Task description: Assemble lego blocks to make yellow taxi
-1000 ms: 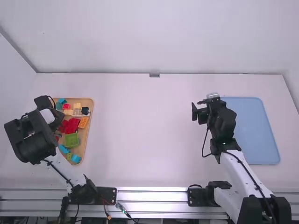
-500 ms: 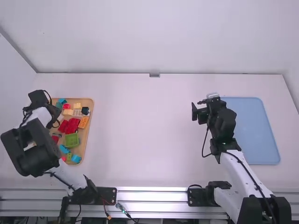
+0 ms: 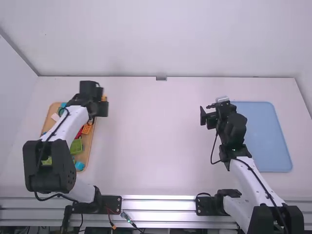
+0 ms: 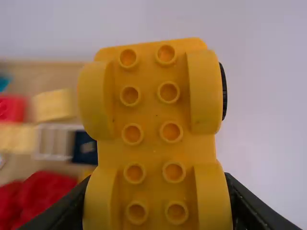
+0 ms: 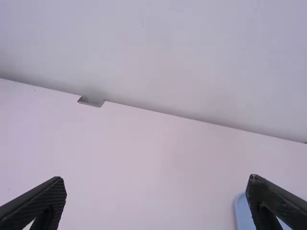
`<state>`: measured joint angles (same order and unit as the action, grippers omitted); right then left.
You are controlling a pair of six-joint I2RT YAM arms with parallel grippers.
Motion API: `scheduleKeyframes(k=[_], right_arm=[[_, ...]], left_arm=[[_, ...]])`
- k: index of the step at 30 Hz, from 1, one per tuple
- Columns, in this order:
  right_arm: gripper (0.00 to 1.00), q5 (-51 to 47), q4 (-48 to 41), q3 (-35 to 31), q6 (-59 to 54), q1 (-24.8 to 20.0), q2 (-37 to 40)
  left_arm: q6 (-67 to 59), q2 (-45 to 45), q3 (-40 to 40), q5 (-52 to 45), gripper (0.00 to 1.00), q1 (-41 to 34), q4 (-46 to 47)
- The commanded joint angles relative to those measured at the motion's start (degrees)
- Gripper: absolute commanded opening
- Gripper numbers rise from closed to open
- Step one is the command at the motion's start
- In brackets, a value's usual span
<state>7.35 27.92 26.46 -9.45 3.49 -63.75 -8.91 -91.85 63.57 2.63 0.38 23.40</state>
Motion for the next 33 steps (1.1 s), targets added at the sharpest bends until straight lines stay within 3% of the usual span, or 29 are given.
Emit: scheduleKeyframes(k=[1, 5, 10, 13, 16, 18, 23, 32, 33], right_arm=[[0.99, 0.31, 0.2, 1.99, 0.22, 0.31, -0.33], [0.99, 0.26, 0.17, 1.99, 0.24, 0.31, -0.33], [0.99, 0.28, 0.24, 1.99, 0.22, 0.31, -0.33], [0.99, 0.28, 0.24, 1.99, 0.22, 0.31, -0.33], [0.99, 0.28, 0.22, 1.99, 0.22, 0.31, -0.33], [0.99, 0.31, 0.17, 1.99, 0.22, 0.31, -0.33], [0.99, 0.26, 0.22, 1.99, 0.24, 0.31, -0.33], [0.99, 0.31, 0.31, 1.99, 0.22, 0.33, -0.33], [0.99, 0.31, 0.31, 1.99, 0.22, 0.33, -0.33]], left_arm=[[-15.89, -0.37, -0.22, -5.95, 0.19, -6.54, 0.28], [-25.35, -1.18, -0.22, -12.59, 0.08, -13.51, 1.68], [-44.63, -2.78, -0.22, -20.57, 0.08, -22.08, 10.99], [-47.36, -4.57, -0.35, -20.55, 0.08, -25.75, 13.97], [-47.21, -6.73, -1.99, -19.74, 0.08, -28.04, 11.13], [-47.17, -7.89, -3.91, -19.47, 0.02, -28.87, 7.48], [-49.99, -8.55, -9.22, -19.71, 0.04, -29.16, 0.98], [-45.55, -8.55, -17.79, -19.58, 0.29, -29.33, -14.1], [-45.57, -8.55, -18.16, -19.54, 0.56, -29.33, -14.67]])
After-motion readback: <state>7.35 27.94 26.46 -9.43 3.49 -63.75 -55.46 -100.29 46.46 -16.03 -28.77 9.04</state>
